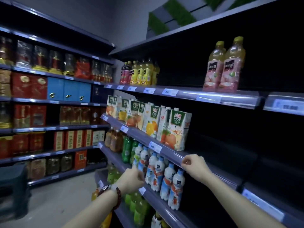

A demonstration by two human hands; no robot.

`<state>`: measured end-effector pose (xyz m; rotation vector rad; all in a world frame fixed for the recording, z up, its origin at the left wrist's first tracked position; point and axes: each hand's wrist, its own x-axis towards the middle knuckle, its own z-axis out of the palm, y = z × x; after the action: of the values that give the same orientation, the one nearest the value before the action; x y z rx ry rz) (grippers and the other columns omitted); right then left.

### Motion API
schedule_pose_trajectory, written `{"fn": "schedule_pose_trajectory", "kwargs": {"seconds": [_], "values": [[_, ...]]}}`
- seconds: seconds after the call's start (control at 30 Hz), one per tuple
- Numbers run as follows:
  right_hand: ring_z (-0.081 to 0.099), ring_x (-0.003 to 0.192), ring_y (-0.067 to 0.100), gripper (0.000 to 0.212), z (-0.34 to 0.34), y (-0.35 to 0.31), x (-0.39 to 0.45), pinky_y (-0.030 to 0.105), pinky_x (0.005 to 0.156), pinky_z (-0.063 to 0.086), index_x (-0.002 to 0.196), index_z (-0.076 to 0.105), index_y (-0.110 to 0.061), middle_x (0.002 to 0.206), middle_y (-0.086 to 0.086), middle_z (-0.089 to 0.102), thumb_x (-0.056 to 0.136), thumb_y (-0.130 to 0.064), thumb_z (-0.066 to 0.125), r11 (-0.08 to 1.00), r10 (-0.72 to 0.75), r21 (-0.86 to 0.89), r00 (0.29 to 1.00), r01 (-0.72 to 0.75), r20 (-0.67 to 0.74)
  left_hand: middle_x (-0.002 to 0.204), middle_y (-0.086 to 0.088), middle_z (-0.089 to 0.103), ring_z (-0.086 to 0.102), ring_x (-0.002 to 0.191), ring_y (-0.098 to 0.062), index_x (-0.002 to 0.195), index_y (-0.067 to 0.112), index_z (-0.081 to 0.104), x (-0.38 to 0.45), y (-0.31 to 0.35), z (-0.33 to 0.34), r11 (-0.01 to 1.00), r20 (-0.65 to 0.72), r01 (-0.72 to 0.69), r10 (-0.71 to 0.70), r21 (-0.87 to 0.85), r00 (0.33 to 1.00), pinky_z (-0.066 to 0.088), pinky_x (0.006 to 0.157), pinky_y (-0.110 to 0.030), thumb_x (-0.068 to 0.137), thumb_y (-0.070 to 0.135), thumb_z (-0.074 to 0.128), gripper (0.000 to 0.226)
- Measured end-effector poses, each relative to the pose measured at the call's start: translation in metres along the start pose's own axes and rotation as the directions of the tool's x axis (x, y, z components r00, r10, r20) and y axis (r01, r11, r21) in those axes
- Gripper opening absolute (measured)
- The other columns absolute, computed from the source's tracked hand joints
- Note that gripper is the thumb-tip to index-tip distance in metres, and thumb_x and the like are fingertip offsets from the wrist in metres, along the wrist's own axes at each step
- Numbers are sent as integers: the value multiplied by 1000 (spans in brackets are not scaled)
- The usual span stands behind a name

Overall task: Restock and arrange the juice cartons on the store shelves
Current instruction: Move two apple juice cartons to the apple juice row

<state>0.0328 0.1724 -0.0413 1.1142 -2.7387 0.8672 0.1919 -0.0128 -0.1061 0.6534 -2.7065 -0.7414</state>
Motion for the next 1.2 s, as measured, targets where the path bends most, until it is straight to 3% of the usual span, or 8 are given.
{"fn": "schedule_pose_trajectory", "kwargs": {"seconds": [0.17, 0.33, 0.53, 0.63, 0.73, 0.83, 1.0, 1.2], "values": [[66, 86, 24, 18, 19, 0, 50, 33, 77, 53, 86, 73, -13, 88, 5, 71, 84, -18, 55, 995, 97, 37, 987, -93, -130, 73, 9, 65, 57, 64, -3, 83, 15, 71, 49, -37, -10, 997, 30, 20, -18, -71, 999, 41, 51, -8, 86, 14, 55, 16], [64, 73, 20, 15, 27, 12, 110, 37, 67, 56, 82, 67, -16, 84, 5, 70, 87, -28, 62, 968, 245, 124, 925, -217, -291, 73, 2, 65, 56, 58, -3, 81, 12, 70, 117, -42, -27, 993, 37, -12, 16, -115, 999, 41, 45, -7, 89, 14, 54, 18], [62, 94, 27, 68, 22, 34, 161, 31, 71, 47, 116, 59, -12, 108, 10, 67, 74, -65, 65, 929, 353, 240, 871, -282, -341, 89, -3, 69, 58, 68, -8, 99, 13, 71, 196, -15, -41, 982, -31, -167, 165, -90, 986, 38, 46, -4, 89, 16, 57, 17], [59, 110, 30, 79, 25, 39, 173, 29, 80, 43, 126, 52, -11, 118, 12, 65, 70, -64, 70, 913, 337, 338, 888, -227, -315, 106, -8, 67, 59, 83, -15, 115, 11, 63, 227, 3, -41, 964, -126, -185, 163, -193, 979, 45, 62, -15, 90, 20, 58, 26], [60, 107, 24, 76, 32, 36, 181, 27, 79, 43, 123, 50, -16, 120, 6, 64, 66, -60, 76, 886, 336, 419, 900, -202, -277, 118, -11, 62, 58, 105, -26, 126, 7, 52, 254, 18, -36, 938, -193, -197, 145, -286, 970, 49, 87, -34, 91, 24, 60, 40], [62, 107, 22, 79, 39, 32, 190, 30, 85, 48, 123, 48, -18, 118, 1, 64, 62, -55, 81, 852, 342, 494, 899, -173, -275, 130, -15, 51, 51, 116, -29, 134, 6, 42, 273, 32, -28, 914, -211, -197, 127, -356, 969, 43, 101, -39, 89, 28, 63, 55], [66, 101, 19, 69, 53, 31, 196, 41, 93, 53, 120, 53, -19, 115, 3, 68, 63, -40, 86, 799, 340, 592, 891, -105, -300, 136, -19, 42, 43, 125, -33, 140, 2, 30, 292, 40, -12, 888, -281, -185, 66, -422, 957, 38, 102, -39, 86, 33, 68, 73], [67, 103, 18, 83, 35, 37, 189, 39, 93, 54, 123, 53, -20, 117, 1, 68, 52, -47, 88, 811, 316, 569, 919, -134, -234, 112, -14, 57, 53, 106, -29, 115, 5, 51, 308, 38, -3, 851, -365, -233, 53, -471, 930, 48, 89, -37, 74, 31, 77, 55]]}}
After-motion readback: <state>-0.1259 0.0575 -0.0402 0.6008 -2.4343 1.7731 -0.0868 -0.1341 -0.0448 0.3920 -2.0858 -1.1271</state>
